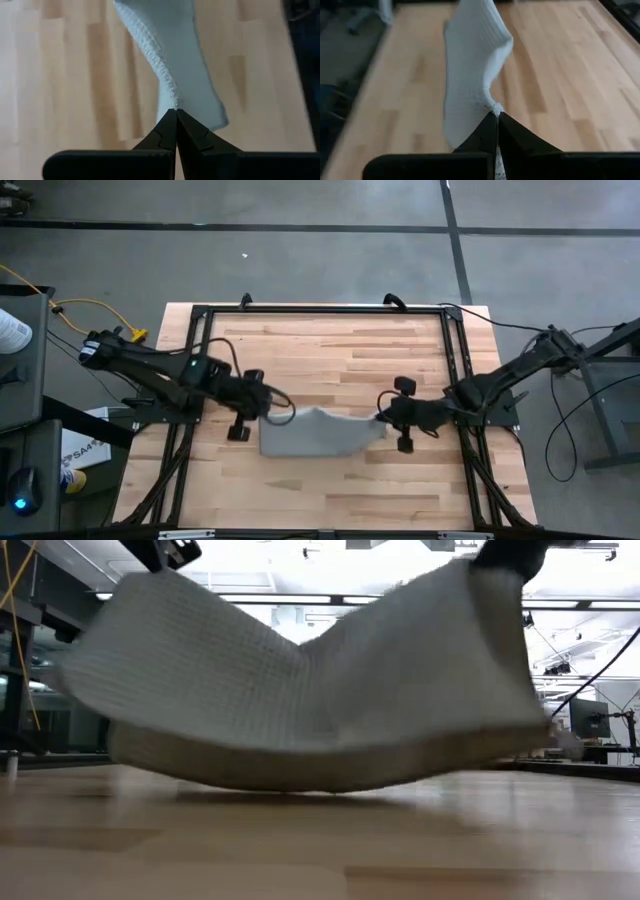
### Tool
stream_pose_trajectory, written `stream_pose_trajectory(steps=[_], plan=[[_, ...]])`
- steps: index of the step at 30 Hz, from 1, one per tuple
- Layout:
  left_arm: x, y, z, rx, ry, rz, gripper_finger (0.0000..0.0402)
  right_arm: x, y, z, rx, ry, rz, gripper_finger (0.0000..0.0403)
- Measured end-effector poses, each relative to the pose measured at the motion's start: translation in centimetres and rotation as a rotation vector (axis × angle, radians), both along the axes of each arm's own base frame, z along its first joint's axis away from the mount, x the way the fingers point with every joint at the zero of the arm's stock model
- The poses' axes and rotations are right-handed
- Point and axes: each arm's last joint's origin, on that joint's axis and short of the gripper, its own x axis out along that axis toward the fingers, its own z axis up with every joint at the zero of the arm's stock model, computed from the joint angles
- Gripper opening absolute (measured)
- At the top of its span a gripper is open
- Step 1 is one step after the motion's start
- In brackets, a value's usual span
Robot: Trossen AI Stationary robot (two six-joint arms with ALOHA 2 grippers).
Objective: Fold microfiber towels
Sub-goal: Fold the gray microfiber towel
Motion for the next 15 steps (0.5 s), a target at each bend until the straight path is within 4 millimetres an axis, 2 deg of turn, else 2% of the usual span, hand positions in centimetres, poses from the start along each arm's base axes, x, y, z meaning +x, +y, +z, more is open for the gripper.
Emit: stream_pose_trajectory(steps=[3, 6, 11, 15], plan=[[-0.2, 0.0, -0.3, 0.04, 0.013, 0.019, 0.0, -0.1, -0.2, 0.1, 0.033, 0.026, -0.041, 0.0003], [-0.1, 1.2, -2.0, 0.126, 0.051, 0.091, 0.0, -0.4, -1.7, -1.2, 0.019, 0.154, -0.18, 0.0003], [0.6, 5.1, -5.9, 0.317, 0.071, 0.212, 0.0008, 0.3, -4.5, -3.6, -0.181, 0.313, -0.418, 0.0008], [0.7, 8.8, -8.6, 0.297, 0.067, 0.279, 0.0025, 1.6, -6.7, -4.7, -0.181, 0.4, -0.439, 0.003]])
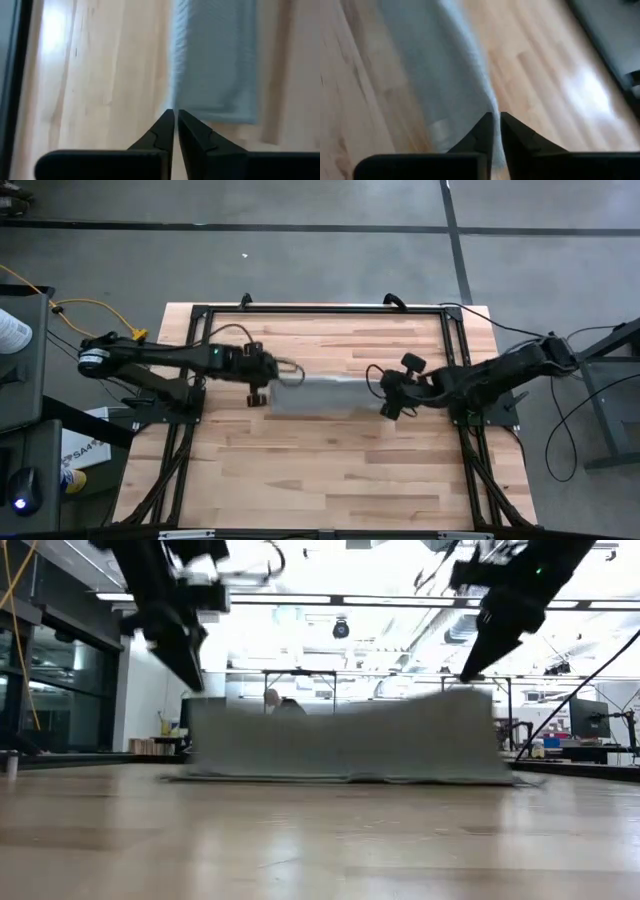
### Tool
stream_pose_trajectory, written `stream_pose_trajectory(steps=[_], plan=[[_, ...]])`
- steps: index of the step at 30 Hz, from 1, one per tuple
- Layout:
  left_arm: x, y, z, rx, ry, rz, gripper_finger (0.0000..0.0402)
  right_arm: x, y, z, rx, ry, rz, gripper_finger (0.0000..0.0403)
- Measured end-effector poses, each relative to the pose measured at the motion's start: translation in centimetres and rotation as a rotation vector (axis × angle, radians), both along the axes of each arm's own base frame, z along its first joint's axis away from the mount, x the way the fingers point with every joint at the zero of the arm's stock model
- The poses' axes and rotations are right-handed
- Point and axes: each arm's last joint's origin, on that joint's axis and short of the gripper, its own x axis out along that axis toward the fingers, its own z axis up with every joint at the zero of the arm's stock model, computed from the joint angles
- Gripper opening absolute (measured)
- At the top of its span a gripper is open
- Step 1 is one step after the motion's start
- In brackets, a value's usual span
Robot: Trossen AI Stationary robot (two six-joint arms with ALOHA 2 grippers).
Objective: Fold microfiber towels
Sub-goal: Fold the gray microfiber towel
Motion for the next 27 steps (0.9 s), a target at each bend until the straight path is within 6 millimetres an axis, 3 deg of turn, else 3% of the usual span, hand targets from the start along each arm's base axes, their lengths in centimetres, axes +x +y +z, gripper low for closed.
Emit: stream_pose_trajectory(steps=[6, 14, 19, 27], plan=[[-0.4, 3.2, -2.0, 0.036, -0.039, 0.065, 0.0049, 1.5, -2.3, -1.7, 0.064, 0.083, -0.007, 0.0097], [-0.1, 3.3, -1.9, -0.036, -0.097, 0.021, 0.0054, 2.4, -3.5, -2.4, 0.05, 0.074, -0.03, 0.0179], [0.4, 3.2, -1.9, -0.087, -0.134, -0.029, 0.0054, 3.1, -3.3, -2.2, 0.144, 0.01, 0.028, 0.0188], [1.6, 3.5, -3.0, -0.08, -0.129, -0.075, 0.0054, 3.2, -3.9, -2.2, 0.208, -0.021, -0.002, 0.0163]])
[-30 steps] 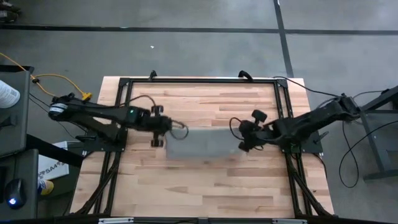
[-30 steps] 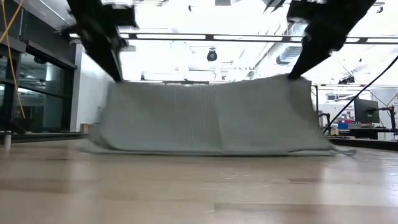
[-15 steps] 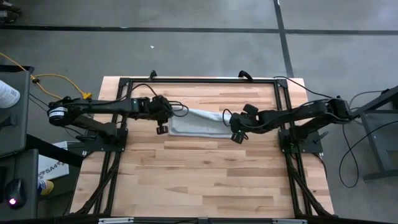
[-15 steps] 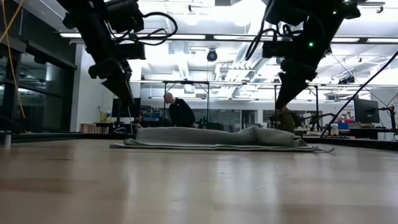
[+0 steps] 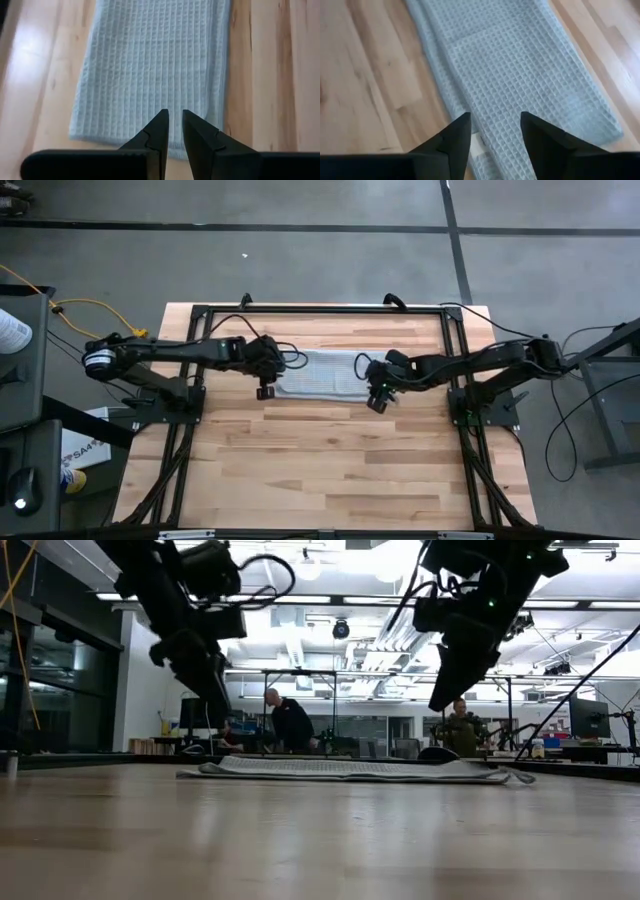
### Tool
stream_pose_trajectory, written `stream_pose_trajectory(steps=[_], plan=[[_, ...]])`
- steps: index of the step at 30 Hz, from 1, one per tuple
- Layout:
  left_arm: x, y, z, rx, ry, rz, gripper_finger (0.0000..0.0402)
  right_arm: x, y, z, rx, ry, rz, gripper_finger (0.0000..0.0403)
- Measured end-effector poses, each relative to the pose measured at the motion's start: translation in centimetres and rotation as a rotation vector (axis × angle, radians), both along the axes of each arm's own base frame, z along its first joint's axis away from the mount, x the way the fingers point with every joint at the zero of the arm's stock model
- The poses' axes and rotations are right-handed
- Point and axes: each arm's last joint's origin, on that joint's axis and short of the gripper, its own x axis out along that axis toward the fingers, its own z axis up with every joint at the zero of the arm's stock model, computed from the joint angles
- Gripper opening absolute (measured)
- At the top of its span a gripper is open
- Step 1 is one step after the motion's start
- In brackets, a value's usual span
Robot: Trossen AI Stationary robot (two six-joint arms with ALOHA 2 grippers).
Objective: Fold microfiber towels
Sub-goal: Fold the gray microfiber towel
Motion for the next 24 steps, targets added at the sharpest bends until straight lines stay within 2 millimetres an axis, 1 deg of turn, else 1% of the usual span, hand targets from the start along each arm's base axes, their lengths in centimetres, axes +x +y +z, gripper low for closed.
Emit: stream_pose_trajectory(steps=[5, 10, 11, 15, 19, 24], plan=[[1.3, 0.3, -2.5, -0.004, 0.084, -0.02, 0.0054, -0.7, -1.1, -1.0, 0.024, 0.027, -0.068, 0.0147], [2.5, 0.9, -4.4, 0.073, 0.123, -0.003, 0.0054, -1.6, -1.9, -2.4, 0.035, 0.064, -0.12, 0.0135], [2.8, 1.0, -4.6, 0.091, 0.109, -0.004, 0.0054, -1.8, -2.0, -2.7, 0.036, 0.072, -0.126, 0.0133], [3.2, 1.7, -4.9, 0.104, 0.097, 0.006, 0.0054, -2.3, -2.3, -3.7, 0.045, 0.07, -0.141, 0.0127], [2.9, 2.4, -5.1, 0.091, 0.106, 0.024, 0.0054, -2.6, -2.4, -4.7, 0.053, 0.058, -0.142, 0.0115], [2.7, 2.1, -5.2, -0.013, 0.101, -0.035, 0.0054, -2.7, -2.2, -4.9, 0.096, 0.058, -0.115, 0.0084]])
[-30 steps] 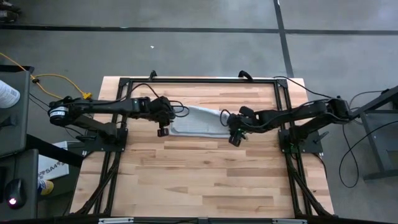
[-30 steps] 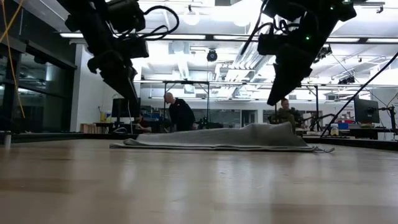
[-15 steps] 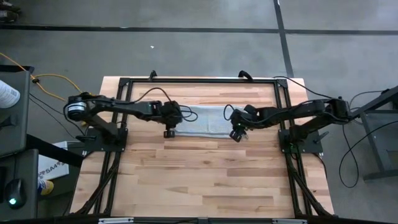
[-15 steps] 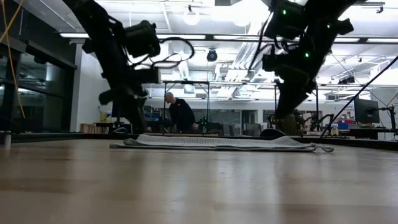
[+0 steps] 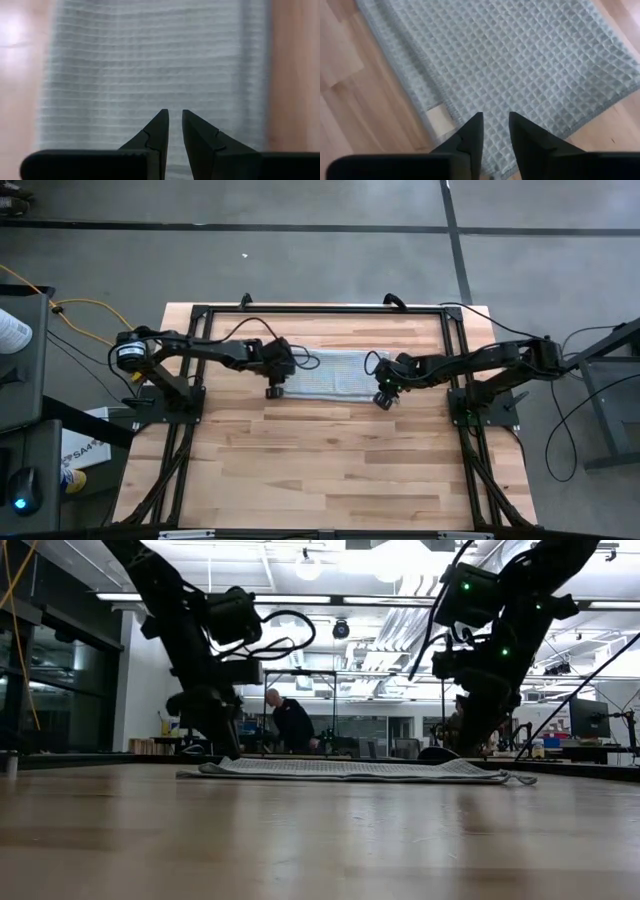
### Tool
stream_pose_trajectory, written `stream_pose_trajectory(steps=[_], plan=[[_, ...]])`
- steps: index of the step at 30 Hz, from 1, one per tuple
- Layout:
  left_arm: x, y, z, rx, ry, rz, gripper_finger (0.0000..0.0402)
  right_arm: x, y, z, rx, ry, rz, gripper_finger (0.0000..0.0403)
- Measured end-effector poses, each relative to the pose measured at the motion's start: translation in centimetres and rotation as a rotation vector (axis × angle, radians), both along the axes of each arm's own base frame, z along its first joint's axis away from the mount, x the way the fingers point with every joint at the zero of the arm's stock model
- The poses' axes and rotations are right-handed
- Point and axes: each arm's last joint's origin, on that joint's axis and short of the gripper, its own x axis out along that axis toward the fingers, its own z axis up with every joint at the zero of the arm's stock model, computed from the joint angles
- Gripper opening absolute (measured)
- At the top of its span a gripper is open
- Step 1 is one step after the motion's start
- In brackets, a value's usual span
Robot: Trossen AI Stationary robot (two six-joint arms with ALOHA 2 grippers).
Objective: Fold microfiber towels
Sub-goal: Fold the gray microfiber towel
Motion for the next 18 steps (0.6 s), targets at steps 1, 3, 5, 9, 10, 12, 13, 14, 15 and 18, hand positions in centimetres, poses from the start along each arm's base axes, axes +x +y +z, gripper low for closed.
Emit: stream_pose_trajectory(steps=[1, 3, 5, 9, 10, 12, 13, 14, 15, 18], plan=[[-0.1, -0.1, -0.1, -0.016, 0.006, -0.009, 0.0054, 0.0, 0.0, 0.0, 0.001, 0.0, 0.002, 0.0078], [-0.3, -0.2, -0.2, -0.037, 0.027, -0.012, 0.0054, 0.0, 0.0, 0.0, -0.002, 0.003, 0.005, 0.0068], [-0.5, -0.2, -0.3, -0.048, 0.049, -0.002, 0.0054, 0.0, -0.2, 0.0, -0.001, 0.003, 0.001, 0.0059], [-0.8, -0.4, -0.5, -0.078, 0.084, 0.0, 0.0054, 0.0, -0.4, -0.3, 0.019, 0.012, -0.004, 0.0038], [-0.8, -0.4, -0.6, -0.081, 0.091, 0.001, 0.0054, 0.0, -0.5, -0.5, 0.027, 0.019, -0.004, 0.0032], [-0.9, -0.4, -1.0, -0.084, 0.093, 0.003, 0.0054, 0.2, -0.6, -1.0, 0.056, 0.031, 0.001, 0.0019], [-1.1, -0.5, -1.2, -0.086, 0.103, 0.003, 0.0054, 0.4, -0.6, -1.4, 0.07, 0.037, 0.005, 0.0012], [-1.2, -0.5, -1.4, -0.088, 0.105, 0.004, 0.0054, 0.6, -0.6, -1.8, 0.08, 0.046, 0.01, 0.0007], [-1.3, -0.5, -1.5, -0.088, 0.103, 0.006, 0.0054, 0.7, -0.6, -2.3, 0.088, 0.06, 0.014, 0.0006], [-1.3, -0.5, -1.7, -0.099, 0.104, 0.026, 0.0054, 1.3, -0.7, -3.0, 0.097, 0.062, 0.019, 0.0004]])
